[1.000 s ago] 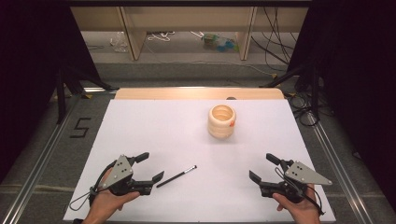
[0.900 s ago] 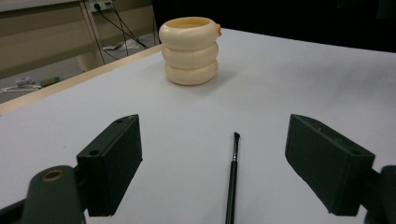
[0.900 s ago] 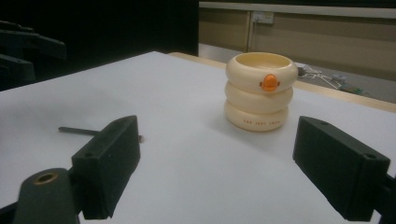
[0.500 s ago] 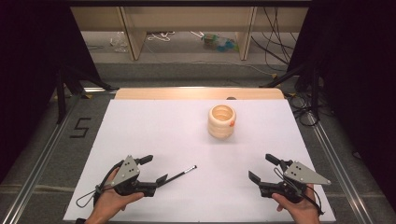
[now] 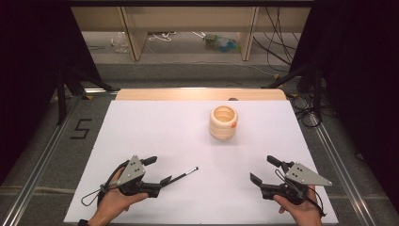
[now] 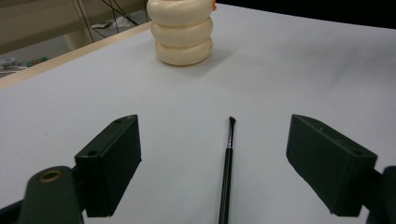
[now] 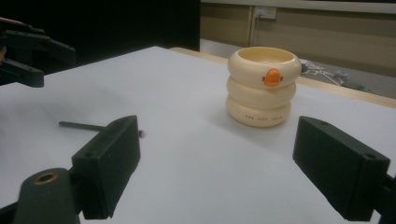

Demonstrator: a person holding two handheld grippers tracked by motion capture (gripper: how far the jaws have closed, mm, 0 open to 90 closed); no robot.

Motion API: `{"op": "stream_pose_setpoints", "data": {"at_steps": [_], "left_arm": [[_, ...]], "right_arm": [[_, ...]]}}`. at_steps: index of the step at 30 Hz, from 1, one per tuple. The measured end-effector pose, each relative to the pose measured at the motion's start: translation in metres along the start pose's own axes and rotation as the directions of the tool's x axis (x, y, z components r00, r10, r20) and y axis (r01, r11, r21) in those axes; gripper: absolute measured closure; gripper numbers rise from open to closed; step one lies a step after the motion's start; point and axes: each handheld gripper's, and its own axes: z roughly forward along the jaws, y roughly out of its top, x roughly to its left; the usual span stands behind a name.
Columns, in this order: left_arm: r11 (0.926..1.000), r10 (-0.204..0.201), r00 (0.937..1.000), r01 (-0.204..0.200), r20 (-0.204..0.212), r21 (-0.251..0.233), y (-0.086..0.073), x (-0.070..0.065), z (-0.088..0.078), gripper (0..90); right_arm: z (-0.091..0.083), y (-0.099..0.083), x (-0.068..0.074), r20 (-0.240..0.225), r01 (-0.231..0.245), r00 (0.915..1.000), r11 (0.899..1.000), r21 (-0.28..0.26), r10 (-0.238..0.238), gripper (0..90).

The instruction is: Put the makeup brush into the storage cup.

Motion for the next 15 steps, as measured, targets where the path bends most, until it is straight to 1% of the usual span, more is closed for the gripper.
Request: {"op": "stream_pose_setpoints", "data": {"at_steps": [1,2,3,4,6,7,8,10,11,12,14,15], "left_arm": [[1.0,0.004,1.0,-0.004,0.004,0.005,0.001,-0.001,0.001,18.0],[1.0,-0.001,0.9999,0.001,0.013,0.009,0.001,-0.001,0.003,18.0],[0.9996,0.021,0.9997,-0.021,0.016,0.019,0.002,-0.001,0.004,18.1],[0.9995,0.022,0.9996,-0.022,0.02,0.021,0.003,-0.001,0.005,18.1],[0.9992,0.027,0.9994,-0.028,0.021,0.03,0.005,-0.002,0.006,18.6],[0.9991,0.025,0.9994,-0.025,0.025,0.033,0.006,-0.002,0.007,18.6],[0.9994,0.012,0.9996,-0.013,0.026,0.032,0.006,-0.003,0.008,18.6],[0.9985,0.034,0.9989,-0.035,0.031,0.042,0.008,-0.003,0.009,18.6],[0.9986,0.029,0.9992,-0.031,0.028,0.044,0.009,-0.003,0.01,18.6],[0.9979,0.045,0.9986,-0.046,0.029,0.046,0.01,-0.003,0.011,18.6],[0.9982,0.041,0.9987,-0.043,0.03,0.043,0.012,-0.003,0.012,19.1],[0.9975,0.053,0.9981,-0.054,0.033,0.045,0.013,-0.003,0.012,19.3]], "right_arm": [[0.0,0.0,0.0,0.0,0.0,1.0,1.0,0.001,0.0,16.1],[0.0,0.0,0.0,0.002,0.005,1.0,1.0,0.009,-0.005,16.1],[0.0,0.0,0.0,0.003,0.001,1.0,1.0,0.008,-0.001,16.1],[0.0,0.0,0.0,0.011,0.008,0.9999,1.0,0.014,-0.008,16.1],[-0.001,0.0,0.0,0.013,0.009,0.9999,1.0,0.015,-0.01,16.1],[0.0,0.0,0.0,0.013,0.009,0.9999,1.0,0.015,-0.009,16.1],[0.0,0.0,0.0,0.012,0.009,0.9999,1.0,0.015,-0.009,16.1],[-0.001,0.0,0.0,0.009,0.01,0.9999,1.0,0.02,-0.01,16.1],[-0.001,0.0,0.0,0.008,0.009,0.9999,1.0,0.021,-0.009,16.1],[-0.001,0.0,0.0,0.008,0.009,0.9999,1.0,0.021,-0.009,16.1],[0.0,0.0,0.0,0.011,0.01,0.9999,1.0,0.014,-0.01,16.1],[0.0,0.0,0.0,0.009,0.01,0.9999,1.0,0.016,-0.01,16.1]]}}
